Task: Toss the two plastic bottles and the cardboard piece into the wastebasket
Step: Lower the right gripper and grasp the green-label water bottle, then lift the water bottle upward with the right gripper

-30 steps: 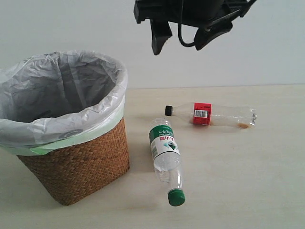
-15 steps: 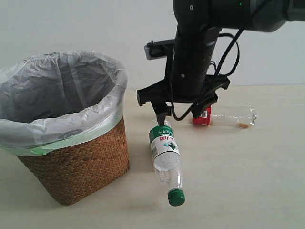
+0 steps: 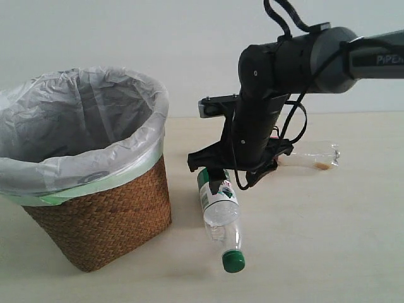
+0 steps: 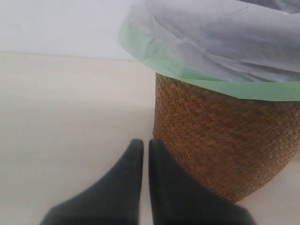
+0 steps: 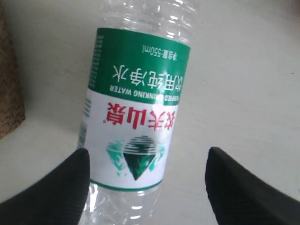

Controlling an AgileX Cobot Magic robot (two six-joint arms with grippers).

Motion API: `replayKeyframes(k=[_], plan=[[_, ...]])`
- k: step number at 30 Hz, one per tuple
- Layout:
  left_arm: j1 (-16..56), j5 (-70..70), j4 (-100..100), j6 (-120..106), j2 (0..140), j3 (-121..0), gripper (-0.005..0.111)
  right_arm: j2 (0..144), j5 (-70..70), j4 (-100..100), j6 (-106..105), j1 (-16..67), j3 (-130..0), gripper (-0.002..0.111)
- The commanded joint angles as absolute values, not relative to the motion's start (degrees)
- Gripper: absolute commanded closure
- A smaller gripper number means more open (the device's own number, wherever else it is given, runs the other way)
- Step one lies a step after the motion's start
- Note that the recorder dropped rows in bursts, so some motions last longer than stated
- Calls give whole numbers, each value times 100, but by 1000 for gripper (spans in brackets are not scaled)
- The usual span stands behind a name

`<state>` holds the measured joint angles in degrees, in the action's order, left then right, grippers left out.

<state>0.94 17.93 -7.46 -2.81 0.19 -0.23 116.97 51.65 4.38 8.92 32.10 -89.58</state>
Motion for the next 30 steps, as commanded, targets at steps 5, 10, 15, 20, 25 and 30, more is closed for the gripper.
replayKeyframes(k=[5, 10, 15, 20, 25, 30], plan=[[91, 1774, -729, -252, 0, 0, 103, 12069, 4958, 611, 653, 3183, -8928, 47], [91, 1774, -729, -252, 0, 0, 103, 12069, 5126, 560, 653, 3183, -8928, 21], [91, 1774, -729, -252, 0, 0, 103, 12069, 5204, 524, 673, 3183, -8928, 22], [91, 1774, -729, -252, 0, 0, 103, 12069, 5177, 496, 824, 3183, -8928, 22], [91, 1774, -729, -252, 0, 0, 103, 12069, 5177, 509, 888, 3193, -8928, 22], [91, 1774, -729, -252, 0, 0, 103, 12183, 5205, 477, 901, 3193, -8928, 28]])
